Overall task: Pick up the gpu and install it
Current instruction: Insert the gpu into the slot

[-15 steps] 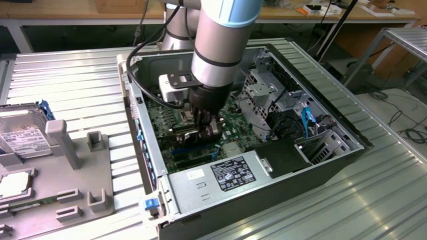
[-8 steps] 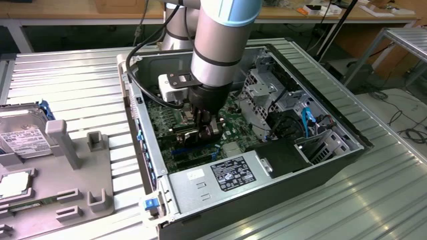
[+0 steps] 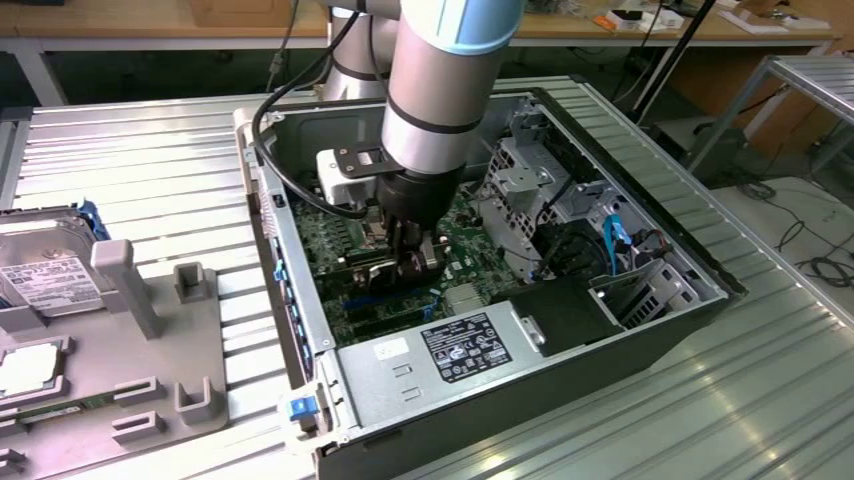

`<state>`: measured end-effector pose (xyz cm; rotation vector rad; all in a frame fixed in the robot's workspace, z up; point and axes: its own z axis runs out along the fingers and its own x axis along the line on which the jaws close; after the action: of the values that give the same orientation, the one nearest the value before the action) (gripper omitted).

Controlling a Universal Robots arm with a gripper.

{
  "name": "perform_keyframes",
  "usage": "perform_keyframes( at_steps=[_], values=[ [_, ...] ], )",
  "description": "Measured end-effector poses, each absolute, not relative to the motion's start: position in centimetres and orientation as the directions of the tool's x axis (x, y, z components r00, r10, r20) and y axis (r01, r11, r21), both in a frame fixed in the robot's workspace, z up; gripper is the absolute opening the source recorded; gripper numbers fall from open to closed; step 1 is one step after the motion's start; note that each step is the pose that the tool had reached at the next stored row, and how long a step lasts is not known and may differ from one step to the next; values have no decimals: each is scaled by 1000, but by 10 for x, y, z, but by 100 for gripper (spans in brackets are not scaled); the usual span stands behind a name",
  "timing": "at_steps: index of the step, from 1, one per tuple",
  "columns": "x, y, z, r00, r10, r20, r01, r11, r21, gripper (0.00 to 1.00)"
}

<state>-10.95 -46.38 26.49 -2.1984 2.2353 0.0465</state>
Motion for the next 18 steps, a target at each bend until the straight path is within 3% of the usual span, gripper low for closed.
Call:
perform_keyframes(
  at_steps=[18],
  values=[
    [-110, -464, 268, -18, -1000, -24, -1000, 18, 16, 27]
  ],
)
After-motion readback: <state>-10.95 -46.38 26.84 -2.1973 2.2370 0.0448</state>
